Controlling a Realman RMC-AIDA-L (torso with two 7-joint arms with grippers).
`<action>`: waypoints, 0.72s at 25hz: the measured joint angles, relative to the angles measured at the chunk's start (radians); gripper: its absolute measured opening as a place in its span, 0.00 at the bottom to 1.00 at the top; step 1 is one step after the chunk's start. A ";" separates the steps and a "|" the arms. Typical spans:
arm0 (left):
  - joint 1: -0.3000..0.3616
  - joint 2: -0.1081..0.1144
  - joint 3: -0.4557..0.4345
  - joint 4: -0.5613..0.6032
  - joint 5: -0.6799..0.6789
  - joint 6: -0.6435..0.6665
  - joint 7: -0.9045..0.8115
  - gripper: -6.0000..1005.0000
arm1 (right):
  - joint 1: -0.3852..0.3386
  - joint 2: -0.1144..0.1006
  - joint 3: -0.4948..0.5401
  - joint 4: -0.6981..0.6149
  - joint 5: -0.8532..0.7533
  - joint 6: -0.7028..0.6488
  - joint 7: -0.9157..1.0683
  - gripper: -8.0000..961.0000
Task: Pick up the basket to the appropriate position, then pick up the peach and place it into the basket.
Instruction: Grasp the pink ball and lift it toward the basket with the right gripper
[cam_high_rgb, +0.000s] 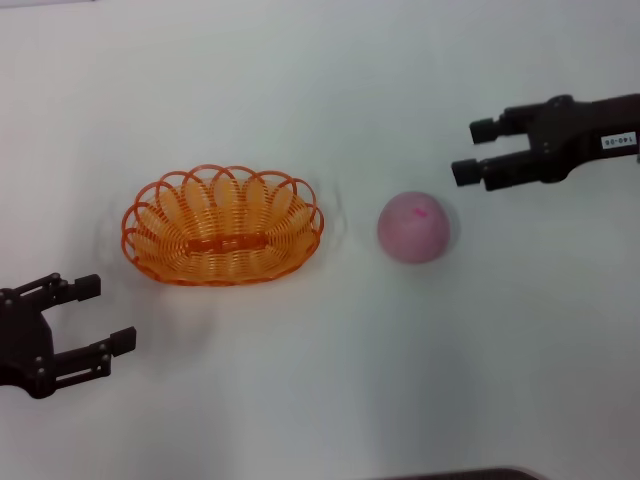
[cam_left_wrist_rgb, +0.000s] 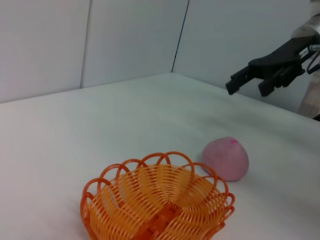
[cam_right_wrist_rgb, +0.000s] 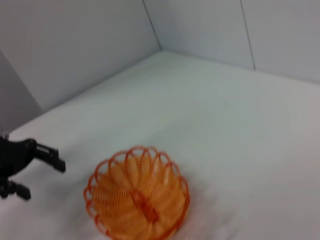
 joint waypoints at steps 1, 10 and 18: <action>0.000 0.000 0.000 0.001 0.000 0.002 0.000 0.80 | 0.012 0.000 0.000 -0.002 -0.025 -0.007 0.019 0.86; 0.008 0.002 -0.001 0.008 0.000 0.006 -0.001 0.80 | 0.100 0.014 -0.029 -0.037 -0.178 -0.033 0.139 0.87; 0.010 0.002 -0.001 0.014 0.000 0.013 0.001 0.80 | 0.160 0.031 -0.076 -0.053 -0.278 -0.023 0.202 0.89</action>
